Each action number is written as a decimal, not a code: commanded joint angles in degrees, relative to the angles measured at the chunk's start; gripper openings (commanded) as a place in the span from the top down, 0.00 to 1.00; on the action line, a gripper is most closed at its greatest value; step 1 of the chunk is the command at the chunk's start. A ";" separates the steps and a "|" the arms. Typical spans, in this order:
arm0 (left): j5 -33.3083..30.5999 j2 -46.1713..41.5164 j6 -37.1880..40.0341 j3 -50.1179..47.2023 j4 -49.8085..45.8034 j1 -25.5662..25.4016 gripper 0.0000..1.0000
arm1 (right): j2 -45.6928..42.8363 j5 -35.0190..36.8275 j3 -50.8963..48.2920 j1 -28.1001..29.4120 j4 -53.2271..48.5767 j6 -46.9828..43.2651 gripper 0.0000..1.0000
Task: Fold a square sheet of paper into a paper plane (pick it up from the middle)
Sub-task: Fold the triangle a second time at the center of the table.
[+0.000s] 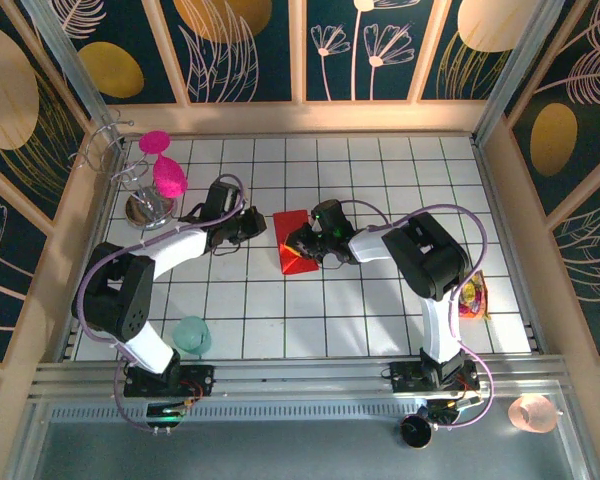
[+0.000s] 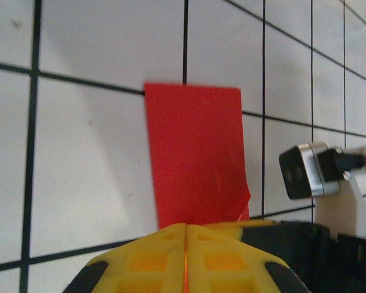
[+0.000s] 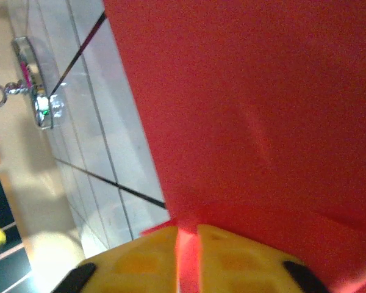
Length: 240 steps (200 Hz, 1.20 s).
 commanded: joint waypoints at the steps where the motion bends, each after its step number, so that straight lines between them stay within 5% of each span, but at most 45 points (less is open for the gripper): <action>1: 3.74 1.01 -0.72 -0.82 2.26 -1.62 0.93 | 2.27 2.22 -0.45 0.08 -4.48 -0.65 0.91; 36: 3.51 3.29 -0.80 -0.55 2.16 -4.33 0.97 | 2.71 2.40 0.02 0.08 -5.81 -1.05 1.00; 240: -1.97 13.63 -1.00 4.95 -0.54 -6.11 1.00 | 2.45 2.04 -0.02 0.14 -5.85 -1.38 1.00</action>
